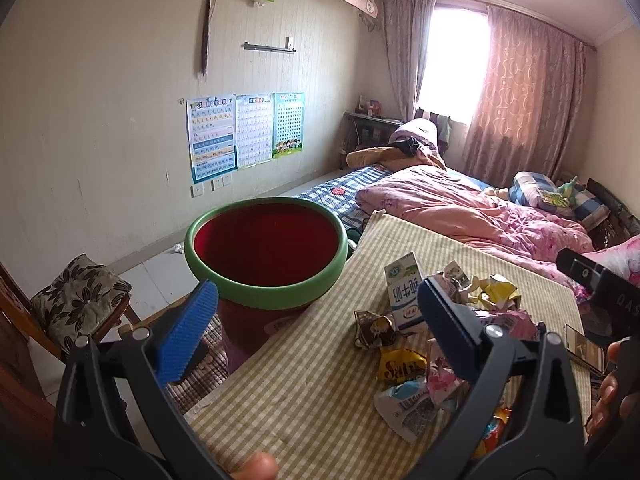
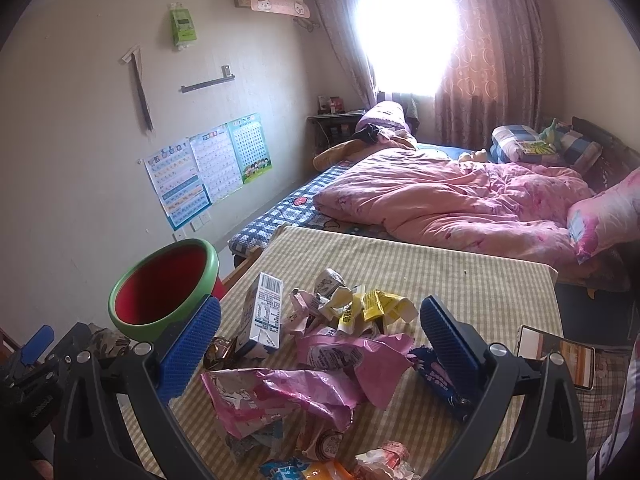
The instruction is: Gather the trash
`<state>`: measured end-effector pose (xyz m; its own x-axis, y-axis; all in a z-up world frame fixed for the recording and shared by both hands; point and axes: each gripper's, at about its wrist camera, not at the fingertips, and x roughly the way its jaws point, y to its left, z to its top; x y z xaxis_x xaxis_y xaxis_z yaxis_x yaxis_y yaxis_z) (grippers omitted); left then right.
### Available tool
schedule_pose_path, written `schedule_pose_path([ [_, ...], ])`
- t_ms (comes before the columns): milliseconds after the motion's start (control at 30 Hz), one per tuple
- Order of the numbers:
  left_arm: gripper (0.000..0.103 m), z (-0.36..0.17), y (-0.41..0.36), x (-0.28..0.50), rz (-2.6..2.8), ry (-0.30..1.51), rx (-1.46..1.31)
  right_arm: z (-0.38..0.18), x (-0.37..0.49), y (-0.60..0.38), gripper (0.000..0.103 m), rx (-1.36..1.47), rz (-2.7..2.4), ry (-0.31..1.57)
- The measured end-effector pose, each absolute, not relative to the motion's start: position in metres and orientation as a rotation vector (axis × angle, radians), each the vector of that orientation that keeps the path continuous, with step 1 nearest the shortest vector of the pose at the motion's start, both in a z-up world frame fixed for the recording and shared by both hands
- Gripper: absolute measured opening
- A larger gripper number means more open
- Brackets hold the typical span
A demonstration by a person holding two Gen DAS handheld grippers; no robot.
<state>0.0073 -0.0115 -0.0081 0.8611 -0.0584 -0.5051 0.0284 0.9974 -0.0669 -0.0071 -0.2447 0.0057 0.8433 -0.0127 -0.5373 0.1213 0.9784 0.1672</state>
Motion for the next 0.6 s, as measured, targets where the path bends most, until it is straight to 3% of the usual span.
schedule_pose_path([
  [600,0.098,-0.0132,-0.0087,0.0102,-0.031,0.560,-0.061,0.0070,-0.0072,-0.2468,0.096,0.204,-0.074,0.565],
])
